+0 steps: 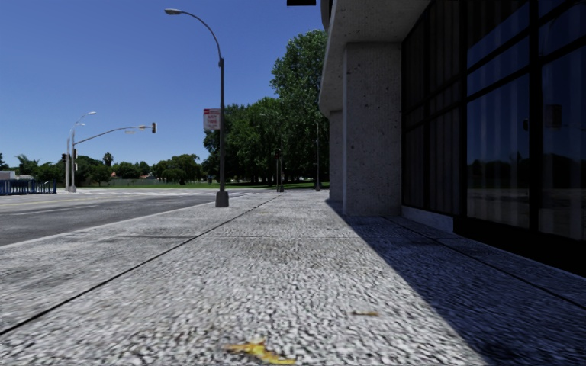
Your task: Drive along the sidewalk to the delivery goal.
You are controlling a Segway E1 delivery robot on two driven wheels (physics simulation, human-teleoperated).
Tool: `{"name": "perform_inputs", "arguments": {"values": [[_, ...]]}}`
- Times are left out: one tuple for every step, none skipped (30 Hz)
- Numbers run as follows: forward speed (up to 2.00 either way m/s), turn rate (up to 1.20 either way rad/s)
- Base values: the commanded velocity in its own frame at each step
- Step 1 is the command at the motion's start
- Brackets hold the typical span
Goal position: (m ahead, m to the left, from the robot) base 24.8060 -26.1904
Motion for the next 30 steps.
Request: {"name": "perform_inputs", "arguments": {"values": [[2.00, 0.00], [2.00, 0.00], [1.99, 0.00], [1.99, 0.00], [1.99, 0.00], [1.99, 0.00], [1.99, 0.00], [1.99, 0.00], [1.99, 0.00], [1.99, 0.00], [1.99, 0.00], [1.99, 0.00], [2.00, 0.00], [2.00, 0.00], [2.00, 0.00], [2.00, 0.00], [2.00, 0.00], [2.00, 0.00], [2.00, 0.00], [2.00, 0.00], [2.00, 0.00], [2.00, 0.00], [2.00, 0.00], [2.00, 0.00], [2.00, 0.00], [2.00, 0.00], [2.00, 0.00], [2.00, 0.00], [2.00, 0.00], [2.00, 0.00]]}}
